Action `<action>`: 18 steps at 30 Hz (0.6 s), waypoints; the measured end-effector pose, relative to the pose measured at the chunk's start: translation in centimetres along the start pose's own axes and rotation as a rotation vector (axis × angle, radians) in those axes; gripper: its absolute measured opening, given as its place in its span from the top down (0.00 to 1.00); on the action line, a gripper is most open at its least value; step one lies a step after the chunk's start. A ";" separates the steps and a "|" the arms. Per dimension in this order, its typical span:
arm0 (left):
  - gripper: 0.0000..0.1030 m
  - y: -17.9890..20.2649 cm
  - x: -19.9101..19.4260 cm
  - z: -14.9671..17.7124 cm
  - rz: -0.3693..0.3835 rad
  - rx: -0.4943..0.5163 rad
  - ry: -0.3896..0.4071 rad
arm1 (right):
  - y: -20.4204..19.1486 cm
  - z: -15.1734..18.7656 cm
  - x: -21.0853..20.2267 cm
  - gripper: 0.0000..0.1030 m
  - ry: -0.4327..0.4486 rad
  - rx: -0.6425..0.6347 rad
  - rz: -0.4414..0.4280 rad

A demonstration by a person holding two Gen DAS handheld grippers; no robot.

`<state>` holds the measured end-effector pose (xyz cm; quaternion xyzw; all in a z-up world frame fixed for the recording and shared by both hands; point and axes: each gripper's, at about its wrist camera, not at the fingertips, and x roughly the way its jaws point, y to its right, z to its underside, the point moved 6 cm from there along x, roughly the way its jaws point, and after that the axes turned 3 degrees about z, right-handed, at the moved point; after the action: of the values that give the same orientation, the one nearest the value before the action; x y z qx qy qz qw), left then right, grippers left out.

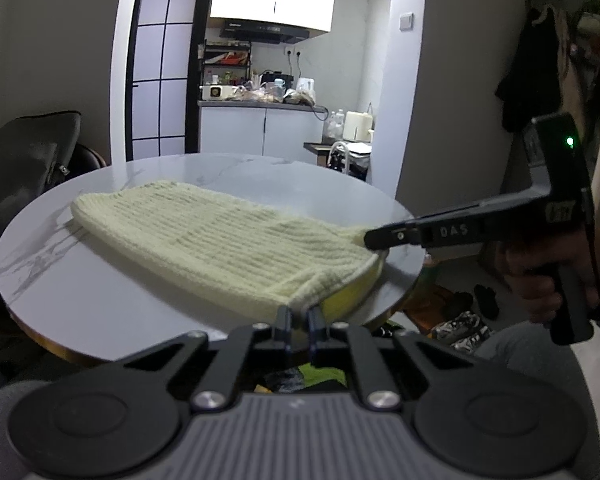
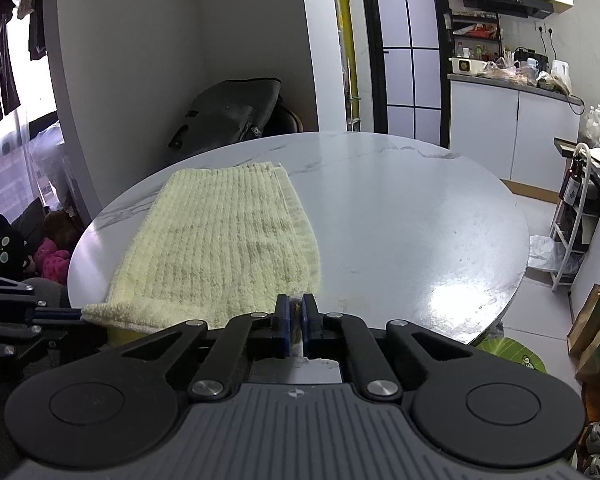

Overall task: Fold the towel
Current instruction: 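Lift the gripped towel end with both grippers and carry it over the opposite end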

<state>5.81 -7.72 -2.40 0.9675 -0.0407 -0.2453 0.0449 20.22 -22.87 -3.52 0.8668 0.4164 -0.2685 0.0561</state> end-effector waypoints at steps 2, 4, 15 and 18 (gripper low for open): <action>0.93 0.0 -0.2 -0.3 0.001 0.002 0.009 | -0.1 -0.3 -0.3 0.94 0.011 -0.005 -0.001; 0.93 0.0 -0.6 -0.8 0.000 0.001 0.020 | -0.2 -0.8 -0.7 0.94 0.024 -0.011 -0.003; 0.94 -0.4 -2.8 -3.4 -0.013 0.009 0.088 | -1.1 -3.7 -2.9 0.94 0.111 -0.044 -0.020; 0.94 -0.5 -3.4 -4.2 -0.015 0.007 0.105 | -1.3 -4.6 -3.4 0.94 0.136 -0.054 -0.026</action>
<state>4.87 -6.60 2.87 0.9795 -0.0318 -0.1945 0.0416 19.45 -22.85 2.32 0.8758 0.4374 -0.1985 0.0477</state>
